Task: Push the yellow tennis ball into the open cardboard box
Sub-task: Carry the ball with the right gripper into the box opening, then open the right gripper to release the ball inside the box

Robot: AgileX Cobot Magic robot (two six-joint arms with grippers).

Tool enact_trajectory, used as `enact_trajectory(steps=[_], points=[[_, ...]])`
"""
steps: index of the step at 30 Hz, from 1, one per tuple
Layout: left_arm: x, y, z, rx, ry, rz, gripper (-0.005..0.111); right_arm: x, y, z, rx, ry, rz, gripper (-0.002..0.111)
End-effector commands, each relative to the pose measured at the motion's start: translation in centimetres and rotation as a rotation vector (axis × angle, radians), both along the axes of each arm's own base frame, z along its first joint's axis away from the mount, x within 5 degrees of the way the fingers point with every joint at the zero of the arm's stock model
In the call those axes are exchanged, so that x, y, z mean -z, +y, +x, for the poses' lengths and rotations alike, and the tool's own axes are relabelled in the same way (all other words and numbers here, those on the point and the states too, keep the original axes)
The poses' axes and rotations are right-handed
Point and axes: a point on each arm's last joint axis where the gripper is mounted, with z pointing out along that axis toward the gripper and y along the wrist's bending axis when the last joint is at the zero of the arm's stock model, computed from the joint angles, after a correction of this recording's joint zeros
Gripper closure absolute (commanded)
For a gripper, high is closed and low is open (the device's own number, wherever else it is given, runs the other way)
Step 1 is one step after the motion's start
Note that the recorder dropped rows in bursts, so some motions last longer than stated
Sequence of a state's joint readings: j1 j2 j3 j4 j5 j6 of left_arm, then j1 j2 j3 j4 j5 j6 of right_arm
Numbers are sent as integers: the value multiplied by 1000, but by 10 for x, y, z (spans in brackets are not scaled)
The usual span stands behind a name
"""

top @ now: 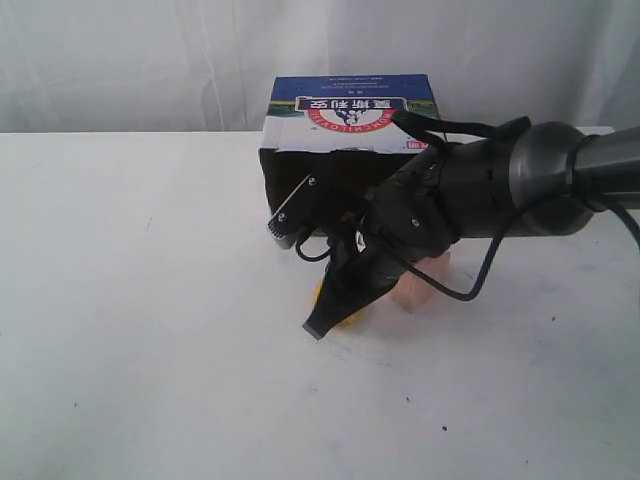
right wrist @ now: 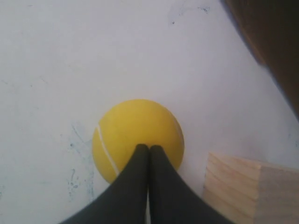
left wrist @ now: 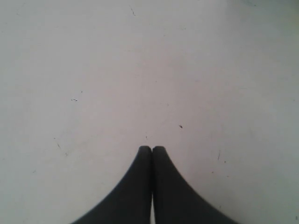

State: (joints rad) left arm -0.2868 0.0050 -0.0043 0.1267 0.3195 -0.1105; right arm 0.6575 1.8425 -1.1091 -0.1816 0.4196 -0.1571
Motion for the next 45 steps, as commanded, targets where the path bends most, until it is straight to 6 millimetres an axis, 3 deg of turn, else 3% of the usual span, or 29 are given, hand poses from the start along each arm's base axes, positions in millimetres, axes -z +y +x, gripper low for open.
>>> enact_trajectory(steps=[1,9,14,19,24,28,32,34,35,37,39,41,42,45], points=[[3,0,-1,5,15,9,107,17,-4,-4,17,73,-55,108],[3,0,-1,5,15,9,107,4,4,6,13,16,-7,108],[3,0,-1,5,15,9,107,-15,6,8,14,-14,14,108],[3,0,-1,5,15,9,107,-42,4,-2,12,-42,36,108],[3,0,-1,5,15,9,107,-47,7,-19,9,21,-13,108],[3,0,-1,5,15,9,107,-35,6,-30,10,71,-47,108],[3,0,-1,5,15,9,107,0,-4,-30,29,133,-96,108],[3,0,-1,5,15,9,107,24,-7,-9,29,81,-69,108],[3,0,-1,5,15,9,107,36,-3,14,38,44,-41,108],[3,0,-1,5,15,9,107,12,5,40,52,-6,-64,108],[3,0,-1,5,15,9,107,-24,11,44,65,-81,-57,108],[3,0,-1,5,15,9,107,-71,10,34,66,-185,15,108],[3,0,-1,5,15,9,107,-79,8,27,78,-190,27,108],[3,0,-1,5,15,9,107,-64,-6,9,112,-114,-13,108]])
